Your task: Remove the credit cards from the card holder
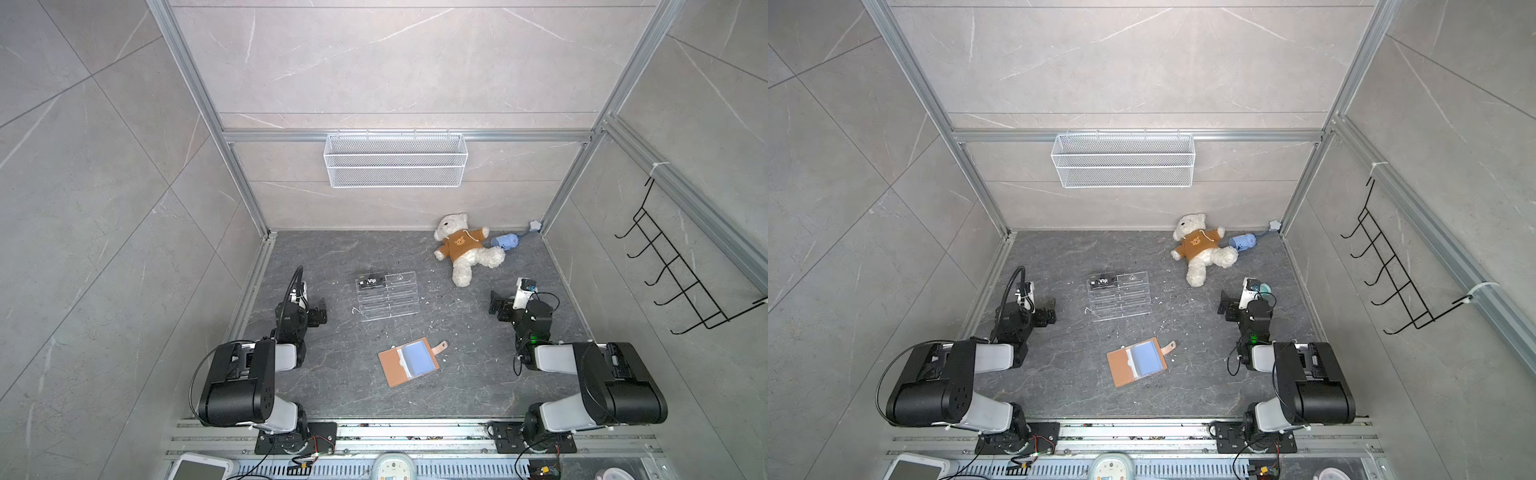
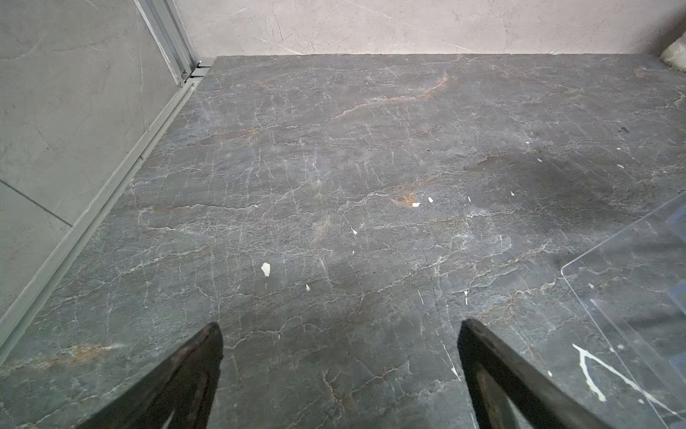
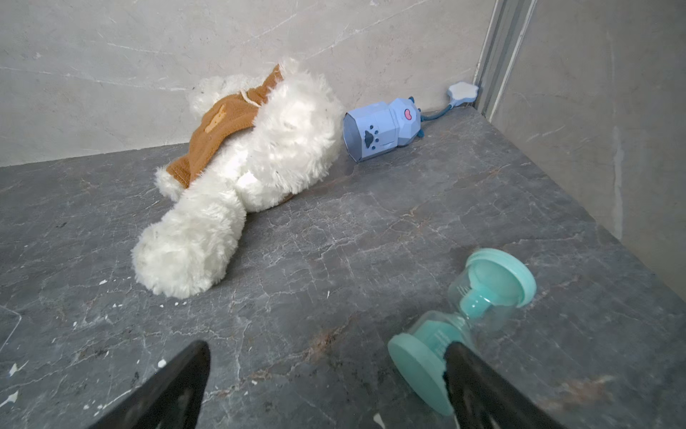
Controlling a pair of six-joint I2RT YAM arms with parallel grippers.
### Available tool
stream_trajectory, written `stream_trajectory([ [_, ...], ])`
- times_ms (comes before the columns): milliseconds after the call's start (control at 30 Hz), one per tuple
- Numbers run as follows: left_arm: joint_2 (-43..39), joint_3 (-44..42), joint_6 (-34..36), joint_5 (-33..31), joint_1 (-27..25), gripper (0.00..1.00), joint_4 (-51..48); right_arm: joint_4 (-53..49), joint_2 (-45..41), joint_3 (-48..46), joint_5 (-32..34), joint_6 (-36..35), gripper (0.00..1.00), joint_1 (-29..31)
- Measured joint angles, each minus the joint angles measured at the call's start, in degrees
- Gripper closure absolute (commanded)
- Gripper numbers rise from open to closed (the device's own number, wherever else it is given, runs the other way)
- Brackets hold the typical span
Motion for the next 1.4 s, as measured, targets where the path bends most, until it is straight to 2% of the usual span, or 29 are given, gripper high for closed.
stream_trajectory([
  [1400, 0.61, 1.18, -1.95, -1.31, 0.85, 0.00, -1.84, 0.81, 0.48, 0.17, 1.92, -0.02, 0.00, 0.87],
])
